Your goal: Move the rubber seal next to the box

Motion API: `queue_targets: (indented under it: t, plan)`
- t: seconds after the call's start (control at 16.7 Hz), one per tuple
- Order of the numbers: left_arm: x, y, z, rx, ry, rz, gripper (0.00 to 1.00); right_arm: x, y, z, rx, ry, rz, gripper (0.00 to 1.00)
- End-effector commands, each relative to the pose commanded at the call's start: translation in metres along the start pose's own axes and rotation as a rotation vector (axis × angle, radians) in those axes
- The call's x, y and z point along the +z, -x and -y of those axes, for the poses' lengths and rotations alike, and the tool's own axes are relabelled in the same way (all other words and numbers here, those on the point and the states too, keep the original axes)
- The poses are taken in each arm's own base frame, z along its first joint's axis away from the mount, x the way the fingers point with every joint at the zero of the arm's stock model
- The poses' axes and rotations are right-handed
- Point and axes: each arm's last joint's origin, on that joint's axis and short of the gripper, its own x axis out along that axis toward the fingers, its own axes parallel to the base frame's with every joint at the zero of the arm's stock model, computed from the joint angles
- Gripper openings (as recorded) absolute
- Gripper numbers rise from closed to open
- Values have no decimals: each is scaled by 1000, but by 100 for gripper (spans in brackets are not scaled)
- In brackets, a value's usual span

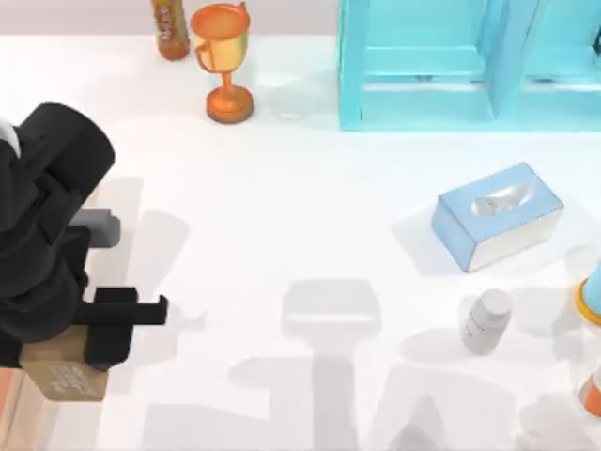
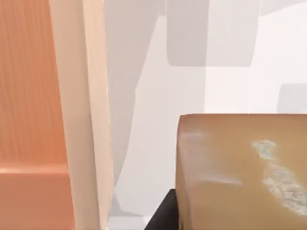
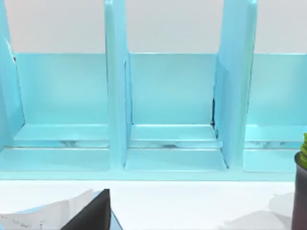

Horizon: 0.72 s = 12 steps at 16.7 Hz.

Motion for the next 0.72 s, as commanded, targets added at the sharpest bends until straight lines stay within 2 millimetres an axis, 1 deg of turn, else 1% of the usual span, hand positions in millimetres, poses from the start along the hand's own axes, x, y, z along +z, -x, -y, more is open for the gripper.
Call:
queue_targets:
  t: [0.06,0.72]
  plan:
    - [0,0,0,0,0,0,0,0,0,0,0,0,0,100]
    - [0,0,0,0,0,0,83,0,0,0,0,0,0,100]
